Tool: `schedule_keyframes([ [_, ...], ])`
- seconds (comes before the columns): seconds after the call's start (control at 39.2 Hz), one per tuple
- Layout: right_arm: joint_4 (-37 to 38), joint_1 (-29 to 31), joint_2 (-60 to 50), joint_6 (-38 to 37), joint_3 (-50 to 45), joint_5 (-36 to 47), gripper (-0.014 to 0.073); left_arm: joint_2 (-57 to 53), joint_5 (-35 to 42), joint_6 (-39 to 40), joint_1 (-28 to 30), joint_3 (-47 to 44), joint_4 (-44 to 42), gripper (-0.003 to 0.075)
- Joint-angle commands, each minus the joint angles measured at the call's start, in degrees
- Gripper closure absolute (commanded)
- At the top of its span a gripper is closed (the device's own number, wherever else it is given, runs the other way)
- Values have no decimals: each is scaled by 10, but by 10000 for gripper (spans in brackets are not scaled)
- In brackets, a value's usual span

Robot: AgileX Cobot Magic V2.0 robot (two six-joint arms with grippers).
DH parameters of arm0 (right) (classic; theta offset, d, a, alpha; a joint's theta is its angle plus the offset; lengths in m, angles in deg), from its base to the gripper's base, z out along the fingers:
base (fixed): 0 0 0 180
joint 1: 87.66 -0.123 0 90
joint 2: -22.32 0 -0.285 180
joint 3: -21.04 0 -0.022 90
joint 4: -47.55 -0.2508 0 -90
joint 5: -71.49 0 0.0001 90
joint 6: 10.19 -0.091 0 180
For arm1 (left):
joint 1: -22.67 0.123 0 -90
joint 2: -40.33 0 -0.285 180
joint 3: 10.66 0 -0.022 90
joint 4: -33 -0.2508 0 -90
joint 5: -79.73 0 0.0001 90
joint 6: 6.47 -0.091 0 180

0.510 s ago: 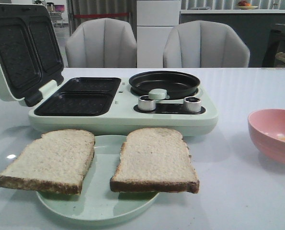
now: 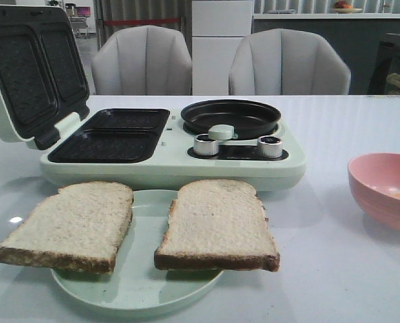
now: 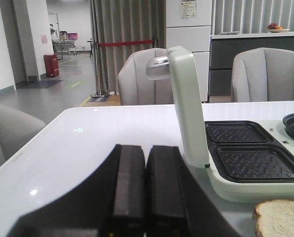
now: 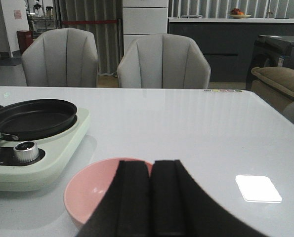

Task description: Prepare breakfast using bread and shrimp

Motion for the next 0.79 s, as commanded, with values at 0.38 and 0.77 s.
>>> schedule_keyframes([
  [0.38, -5, -2, -13, 3, 19, 98, 583, -11, 92, 6, -3, -3, 4, 619],
  [0.77, -31, -2, 36, 3, 245, -100, 583, 18, -35, 6, -4, 199, 4, 619],
])
